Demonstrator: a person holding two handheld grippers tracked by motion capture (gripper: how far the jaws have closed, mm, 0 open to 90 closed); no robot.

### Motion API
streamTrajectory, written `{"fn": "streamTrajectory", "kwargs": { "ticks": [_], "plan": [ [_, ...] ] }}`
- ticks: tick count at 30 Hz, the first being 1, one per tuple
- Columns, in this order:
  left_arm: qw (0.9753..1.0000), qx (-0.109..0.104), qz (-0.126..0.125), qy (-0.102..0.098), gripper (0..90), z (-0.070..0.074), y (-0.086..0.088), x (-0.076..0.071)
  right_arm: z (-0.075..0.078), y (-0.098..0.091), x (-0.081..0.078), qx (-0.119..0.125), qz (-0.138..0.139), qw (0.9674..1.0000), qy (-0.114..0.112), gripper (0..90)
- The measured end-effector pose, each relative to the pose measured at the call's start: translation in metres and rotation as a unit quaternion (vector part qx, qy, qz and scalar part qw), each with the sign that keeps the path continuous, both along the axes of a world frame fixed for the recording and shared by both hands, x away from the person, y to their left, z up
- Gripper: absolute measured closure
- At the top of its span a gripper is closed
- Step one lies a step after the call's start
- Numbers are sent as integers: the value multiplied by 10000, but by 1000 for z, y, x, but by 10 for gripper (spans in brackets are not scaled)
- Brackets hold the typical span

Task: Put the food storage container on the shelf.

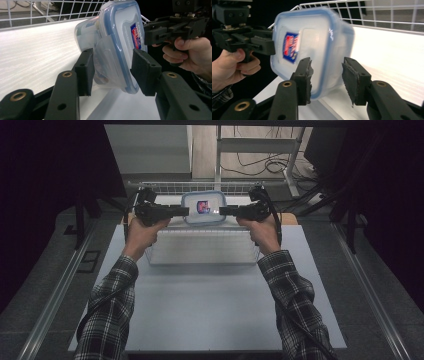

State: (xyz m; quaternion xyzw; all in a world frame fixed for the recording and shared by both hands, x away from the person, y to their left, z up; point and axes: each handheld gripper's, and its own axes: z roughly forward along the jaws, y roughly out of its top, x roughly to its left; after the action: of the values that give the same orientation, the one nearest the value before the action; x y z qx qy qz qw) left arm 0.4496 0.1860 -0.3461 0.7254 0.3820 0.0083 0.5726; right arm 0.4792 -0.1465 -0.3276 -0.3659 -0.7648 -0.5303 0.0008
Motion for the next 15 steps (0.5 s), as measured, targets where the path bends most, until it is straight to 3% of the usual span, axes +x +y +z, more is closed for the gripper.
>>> {"fn": "streamTrajectory", "kwargs": {
  "ticks": [4,5,8,11,15],
  "plan": [
    [9999,81,146,-7,521,1,0,1,0,3,0,-104,-53,9999,-16,593],
    [9997,89,206,18,513,2,0,1,0,6,-1,-245,-86,9996,-78,593],
    [9994,116,297,103,498,2,0,4,-2,7,-1,-239,-134,9996,-58,591],
    [9985,288,462,62,462,3,0,4,-1,7,-1,-229,-138,9996,-84,593],
    [9978,329,577,32,445,2,0,4,3,8,-2,-316,-198,9992,-143,575]
  ]
}}
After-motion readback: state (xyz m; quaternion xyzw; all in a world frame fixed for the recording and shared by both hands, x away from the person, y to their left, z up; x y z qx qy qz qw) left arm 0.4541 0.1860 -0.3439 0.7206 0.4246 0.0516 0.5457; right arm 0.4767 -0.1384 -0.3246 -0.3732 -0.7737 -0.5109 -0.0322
